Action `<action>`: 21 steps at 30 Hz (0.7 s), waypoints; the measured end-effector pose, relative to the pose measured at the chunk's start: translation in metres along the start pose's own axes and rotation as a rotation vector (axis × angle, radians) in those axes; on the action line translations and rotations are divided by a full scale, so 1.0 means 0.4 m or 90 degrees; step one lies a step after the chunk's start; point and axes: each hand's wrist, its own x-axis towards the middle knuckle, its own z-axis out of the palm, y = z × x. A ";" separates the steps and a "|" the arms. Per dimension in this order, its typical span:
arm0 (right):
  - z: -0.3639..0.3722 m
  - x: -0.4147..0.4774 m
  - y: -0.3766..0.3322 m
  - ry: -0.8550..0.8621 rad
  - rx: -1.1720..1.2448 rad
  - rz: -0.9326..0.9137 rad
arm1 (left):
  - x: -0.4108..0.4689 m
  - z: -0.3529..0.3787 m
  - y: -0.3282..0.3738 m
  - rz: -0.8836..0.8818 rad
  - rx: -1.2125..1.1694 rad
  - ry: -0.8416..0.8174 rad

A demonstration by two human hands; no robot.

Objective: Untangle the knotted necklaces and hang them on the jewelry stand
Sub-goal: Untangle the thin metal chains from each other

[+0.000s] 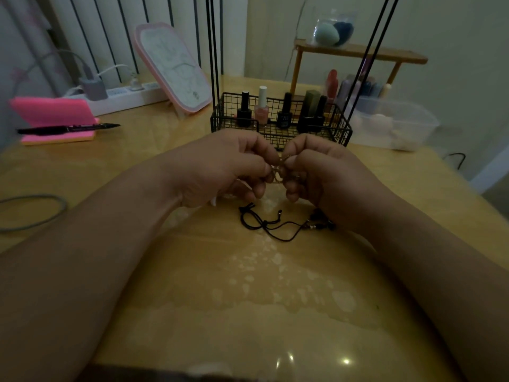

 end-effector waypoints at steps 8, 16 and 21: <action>-0.003 0.002 -0.002 0.025 -0.036 -0.022 | -0.008 0.010 0.009 0.025 0.098 0.025; -0.005 -0.002 -0.001 0.026 -0.089 0.001 | -0.005 0.008 0.014 0.023 -0.027 0.087; -0.007 0.001 0.001 -0.001 -0.094 -0.021 | 0.002 0.007 0.010 0.010 -0.006 0.101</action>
